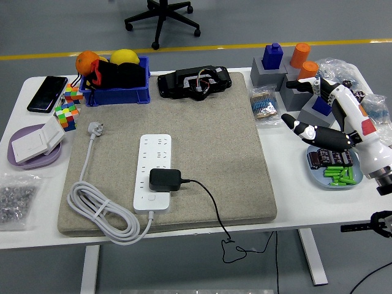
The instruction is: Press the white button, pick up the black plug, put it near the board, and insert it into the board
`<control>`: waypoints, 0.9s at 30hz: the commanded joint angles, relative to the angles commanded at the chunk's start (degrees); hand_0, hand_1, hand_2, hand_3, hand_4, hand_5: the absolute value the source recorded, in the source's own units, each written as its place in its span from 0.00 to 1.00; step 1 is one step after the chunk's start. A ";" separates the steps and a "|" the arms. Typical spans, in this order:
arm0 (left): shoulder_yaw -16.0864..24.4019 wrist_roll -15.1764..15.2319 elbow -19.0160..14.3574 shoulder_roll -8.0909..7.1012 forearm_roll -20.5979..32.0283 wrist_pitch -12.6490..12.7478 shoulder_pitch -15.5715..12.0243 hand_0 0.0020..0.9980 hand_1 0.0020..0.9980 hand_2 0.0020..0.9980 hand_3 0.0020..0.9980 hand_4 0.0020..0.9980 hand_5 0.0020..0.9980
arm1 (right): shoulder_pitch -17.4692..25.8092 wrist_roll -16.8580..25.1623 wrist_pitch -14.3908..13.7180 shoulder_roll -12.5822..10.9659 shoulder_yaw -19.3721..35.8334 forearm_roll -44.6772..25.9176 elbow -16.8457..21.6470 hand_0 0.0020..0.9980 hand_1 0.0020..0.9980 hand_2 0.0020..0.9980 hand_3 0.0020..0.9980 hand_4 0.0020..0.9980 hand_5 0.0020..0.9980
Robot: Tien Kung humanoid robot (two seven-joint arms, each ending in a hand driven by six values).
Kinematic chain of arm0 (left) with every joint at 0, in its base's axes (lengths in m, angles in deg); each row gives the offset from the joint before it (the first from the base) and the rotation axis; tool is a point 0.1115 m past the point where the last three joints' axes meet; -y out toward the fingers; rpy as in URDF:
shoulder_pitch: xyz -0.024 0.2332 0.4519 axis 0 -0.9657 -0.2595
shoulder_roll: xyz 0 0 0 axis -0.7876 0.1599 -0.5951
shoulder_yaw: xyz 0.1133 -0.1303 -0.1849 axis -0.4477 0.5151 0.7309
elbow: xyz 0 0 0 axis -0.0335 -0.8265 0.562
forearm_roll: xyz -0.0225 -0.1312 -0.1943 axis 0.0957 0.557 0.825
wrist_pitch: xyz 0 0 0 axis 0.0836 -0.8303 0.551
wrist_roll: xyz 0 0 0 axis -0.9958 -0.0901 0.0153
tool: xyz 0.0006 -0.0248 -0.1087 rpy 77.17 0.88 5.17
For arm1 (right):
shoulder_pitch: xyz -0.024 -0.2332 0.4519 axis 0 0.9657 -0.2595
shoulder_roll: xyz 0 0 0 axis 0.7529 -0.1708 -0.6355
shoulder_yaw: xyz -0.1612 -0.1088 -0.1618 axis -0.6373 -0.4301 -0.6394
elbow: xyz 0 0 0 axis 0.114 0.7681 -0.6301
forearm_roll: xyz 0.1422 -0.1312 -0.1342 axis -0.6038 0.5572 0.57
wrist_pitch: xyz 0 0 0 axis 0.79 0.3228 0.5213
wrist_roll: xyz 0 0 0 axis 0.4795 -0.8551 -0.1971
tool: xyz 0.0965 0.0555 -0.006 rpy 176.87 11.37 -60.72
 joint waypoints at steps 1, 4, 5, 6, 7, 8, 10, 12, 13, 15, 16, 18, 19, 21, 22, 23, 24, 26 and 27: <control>0.02 -0.01 0.00 0.01 0.03 0.01 -0.01 0.71 0.68 0.63 0.70 0.56 0.21 | 0.01 0.39 -0.24 0.03 0.03 0.09 0.00 0.76 0.74 0.69 0.65 0.80 0.31; 0.26 -0.07 0.00 -0.04 -0.02 0.04 -0.20 0.71 0.68 0.63 0.70 0.55 0.21 | 0.40 0.35 -0.35 -0.07 0.09 -0.15 0.00 0.70 0.67 0.62 0.61 0.77 0.28; 0.38 -0.08 0.00 -0.05 -0.11 0.06 -0.23 0.71 0.68 0.63 0.70 0.55 0.21 | 0.56 0.22 -0.28 -0.12 0.07 -0.36 0.00 0.70 0.67 0.62 0.61 0.77 0.28; 0.52 -0.07 0.00 -0.03 -0.13 0.14 -0.27 0.71 0.68 0.63 0.70 0.55 0.21 | 0.77 0.00 -0.10 -0.22 -0.02 -0.99 0.00 0.70 0.67 0.62 0.61 0.77 0.28; 0.67 -0.12 0.00 0.03 -0.17 0.16 -0.29 0.71 0.68 0.63 0.70 0.55 0.21 | 0.92 -0.22 0.08 -0.30 0.01 -1.45 0.00 0.70 0.67 0.62 0.61 0.77 0.28; 0.69 -0.12 0.00 0.08 -0.05 0.20 -0.30 0.71 0.68 0.63 0.70 0.55 0.21 | 1.07 -0.39 0.19 -0.30 0.13 -1.65 0.00 0.70 0.67 0.62 0.61 0.77 0.28; 0.63 0.06 0.00 0.18 0.09 0.35 -0.39 0.71 0.68 0.63 0.70 0.55 0.21 | 1.61 -0.71 0.27 -0.14 0.53 -1.66 0.00 0.69 0.66 0.60 0.61 0.77 0.28; 1.32 0.00 0.00 0.34 -0.76 0.40 -0.58 0.71 0.68 0.63 0.70 0.55 0.21 | 2.38 -1.02 0.44 0.15 1.19 -1.74 0.00 0.69 0.66 0.60 0.61 0.77 0.28; 1.17 0.06 0.00 0.43 -0.63 0.40 -0.72 0.71 0.68 0.63 0.70 0.55 0.21 | 2.61 -1.10 0.47 0.33 1.51 -1.83 0.00 0.69 0.66 0.60 0.61 0.77 0.28; 0.75 0.13 0.00 0.46 -0.31 0.33 -0.81 0.71 0.68 0.63 0.70 0.55 0.21 | 2.72 -1.23 0.51 0.68 1.96 -2.02 0.00 0.69 0.66 0.60 0.61 0.77 0.28; 0.79 0.11 0.00 0.43 -0.43 0.28 -0.77 0.71 0.68 0.63 0.70 0.55 0.21 | 2.69 -1.24 0.51 0.84 2.07 -2.11 0.00 0.68 0.65 0.60 0.60 0.77 0.28; 1.16 0.03 0.00 0.28 -0.84 0.18 -0.57 0.71 0.68 0.63 0.70 0.55 0.21 | 2.60 -1.24 0.53 0.98 2.07 -2.29 0.00 0.68 0.65 0.60 0.60 0.77 0.28; 1.13 0.04 0.00 0.23 -0.78 0.17 -0.51 0.71 0.68 0.63 0.70 0.55 0.21 | 2.59 -1.24 0.55 0.94 2.02 -2.33 0.00 0.68 0.65 0.60 0.60 0.77 0.28; 0.81 0.16 0.00 0.22 -0.39 0.17 -0.41 0.71 0.68 0.63 0.70 0.55 0.21 | 2.60 -1.22 0.60 0.79 1.91 -2.36 0.00 0.68 0.65 0.60 0.60 0.77 0.28; 0.73 0.18 0.00 0.24 -0.32 0.17 -0.36 0.71 0.68 0.63 0.70 0.55 0.21 | 2.63 -1.21 0.61 0.77 1.90 -2.38 0.00 0.68 0.65 0.59 0.60 0.76 0.28; 0.81 0.21 0.00 0.30 -0.35 0.21 -0.30 0.71 0.68 0.63 0.70 0.55 0.21 | 2.66 -1.17 0.60 0.80 1.94 -2.43 0.00 0.68 0.65 0.59 0.60 0.76 0.28; 0.87 0.26 0.00 0.36 -0.30 0.28 -0.26 0.71 0.68 0.63 0.70 0.55 0.21 | 2.69 -1.16 0.57 0.87 1.96 -2.47 0.00 0.68 0.65 0.59 0.60 0.76 0.28; 0.79 0.25 0.00 0.41 -0.03 0.33 -0.28 0.71 0.68 0.63 0.70 0.55 0.21 | 2.73 -1.13 0.59 0.93 1.95 -2.48 0.00 0.68 0.65 0.59 0.60 0.76 0.28; 0.72 0.26 0.00 0.40 0.14 0.35 -0.30 0.71 0.68 0.63 0.70 0.55 0.21 | 2.75 -1.10 0.62 0.96 1.93 -2.47 0.00 0.68 0.65 0.59 0.60 0.76 0.28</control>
